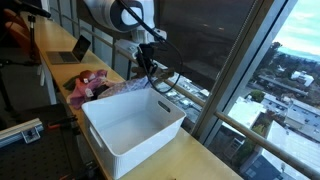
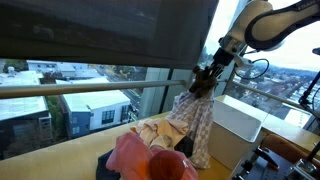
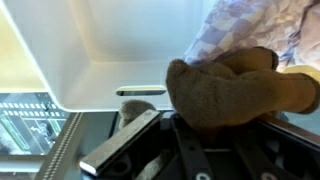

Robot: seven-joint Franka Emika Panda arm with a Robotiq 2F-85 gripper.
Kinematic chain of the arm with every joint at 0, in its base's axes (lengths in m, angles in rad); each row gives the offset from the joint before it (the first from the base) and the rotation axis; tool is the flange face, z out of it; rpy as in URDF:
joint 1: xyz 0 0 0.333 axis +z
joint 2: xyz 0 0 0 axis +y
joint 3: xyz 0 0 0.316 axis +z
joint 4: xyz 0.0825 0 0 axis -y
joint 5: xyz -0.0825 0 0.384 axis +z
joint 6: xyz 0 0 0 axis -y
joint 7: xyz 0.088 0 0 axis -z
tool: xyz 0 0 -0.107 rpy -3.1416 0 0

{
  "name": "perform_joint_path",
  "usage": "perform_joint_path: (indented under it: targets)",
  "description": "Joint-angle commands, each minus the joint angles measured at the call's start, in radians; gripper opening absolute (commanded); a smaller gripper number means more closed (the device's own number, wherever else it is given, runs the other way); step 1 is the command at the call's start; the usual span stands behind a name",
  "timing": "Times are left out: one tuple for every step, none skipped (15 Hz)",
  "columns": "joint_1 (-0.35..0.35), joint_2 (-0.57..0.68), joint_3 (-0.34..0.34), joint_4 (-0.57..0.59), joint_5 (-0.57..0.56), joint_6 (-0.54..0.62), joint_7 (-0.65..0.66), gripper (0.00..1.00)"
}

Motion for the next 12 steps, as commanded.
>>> perform_joint_path:
  targets:
    - [-0.063,-0.126,-0.022,-0.037,0.011,-0.03,-0.064,0.04]
    - [-0.072,-0.154,-0.025,-0.032,0.003,-0.041,-0.066,0.04]
    - [-0.079,-0.182,-0.025,-0.025,0.0,-0.053,-0.07,0.04]
    - [-0.08,-0.215,-0.021,-0.017,-0.002,-0.069,-0.071,0.04]
    - [-0.078,-0.249,-0.016,-0.006,-0.007,-0.085,-0.067,0.04]
    - [-0.074,-0.284,-0.01,0.011,-0.009,-0.106,-0.063,0.04]
    - [-0.071,-0.309,-0.003,0.031,-0.013,-0.119,-0.06,0.04]
    - [-0.068,-0.331,0.004,0.058,-0.018,-0.136,-0.059,0.04]
    - [-0.066,-0.35,0.01,0.093,-0.025,-0.154,-0.055,0.04]
    - [-0.064,-0.366,0.015,0.132,-0.022,-0.181,-0.059,0.04]
    - [-0.063,-0.377,0.021,0.177,-0.026,-0.203,-0.057,0.04]
    - [-0.063,-0.383,0.026,0.227,-0.026,-0.233,-0.057,0.04]
